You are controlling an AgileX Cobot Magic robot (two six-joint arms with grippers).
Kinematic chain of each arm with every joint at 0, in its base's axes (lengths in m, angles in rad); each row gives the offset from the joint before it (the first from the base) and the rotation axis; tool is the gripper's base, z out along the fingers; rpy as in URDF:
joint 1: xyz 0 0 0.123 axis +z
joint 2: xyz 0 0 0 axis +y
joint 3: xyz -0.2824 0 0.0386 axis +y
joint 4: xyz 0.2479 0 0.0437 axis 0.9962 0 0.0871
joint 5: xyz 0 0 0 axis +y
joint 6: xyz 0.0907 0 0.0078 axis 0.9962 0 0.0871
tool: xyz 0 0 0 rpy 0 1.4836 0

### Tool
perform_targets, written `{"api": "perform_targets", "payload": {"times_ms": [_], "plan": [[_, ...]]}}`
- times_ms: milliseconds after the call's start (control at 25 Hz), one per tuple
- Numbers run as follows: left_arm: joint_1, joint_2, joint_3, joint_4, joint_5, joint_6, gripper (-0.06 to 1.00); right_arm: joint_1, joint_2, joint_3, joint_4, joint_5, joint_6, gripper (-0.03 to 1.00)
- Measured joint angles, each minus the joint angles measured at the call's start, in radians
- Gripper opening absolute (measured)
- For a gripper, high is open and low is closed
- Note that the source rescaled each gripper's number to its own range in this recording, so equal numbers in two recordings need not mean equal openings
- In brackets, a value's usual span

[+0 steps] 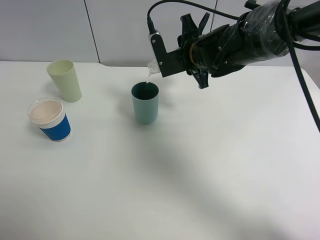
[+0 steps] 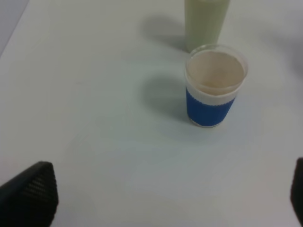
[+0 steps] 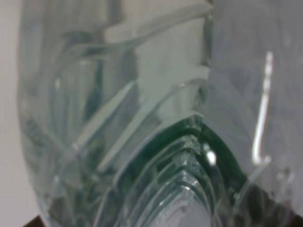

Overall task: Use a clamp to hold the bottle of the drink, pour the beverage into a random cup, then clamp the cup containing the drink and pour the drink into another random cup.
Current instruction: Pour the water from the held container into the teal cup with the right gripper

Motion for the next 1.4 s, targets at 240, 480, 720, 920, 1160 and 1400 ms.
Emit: {"api": "perform_targets", "payload": {"times_ms": [240, 480, 720, 920, 1160, 1400], "plan": [[0.000, 0.000, 0.000, 0.000, 0.000, 0.000, 1.00, 0.000, 0.000, 0.000, 0.000, 0.001, -0.026, 0.01], [0.000, 0.000, 0.000, 0.000, 0.000, 0.000, 1.00, 0.000, 0.000, 0.000, 0.000, 0.001, -0.030, 0.01], [0.000, 0.000, 0.000, 0.000, 0.000, 0.000, 1.00, 0.000, 0.000, 0.000, 0.000, 0.001, -0.033, 0.01], [0.000, 0.000, 0.000, 0.000, 0.000, 0.000, 1.00, 0.000, 0.000, 0.000, 0.000, 0.001, -0.071, 0.01], [0.000, 0.000, 0.000, 0.000, 0.000, 0.000, 1.00, 0.000, 0.000, 0.000, 0.000, 0.001, -0.120, 0.01], [0.000, 0.000, 0.000, 0.000, 0.000, 0.000, 1.00, 0.000, 0.000, 0.000, 0.000, 0.001, -0.126, 0.01]]}}
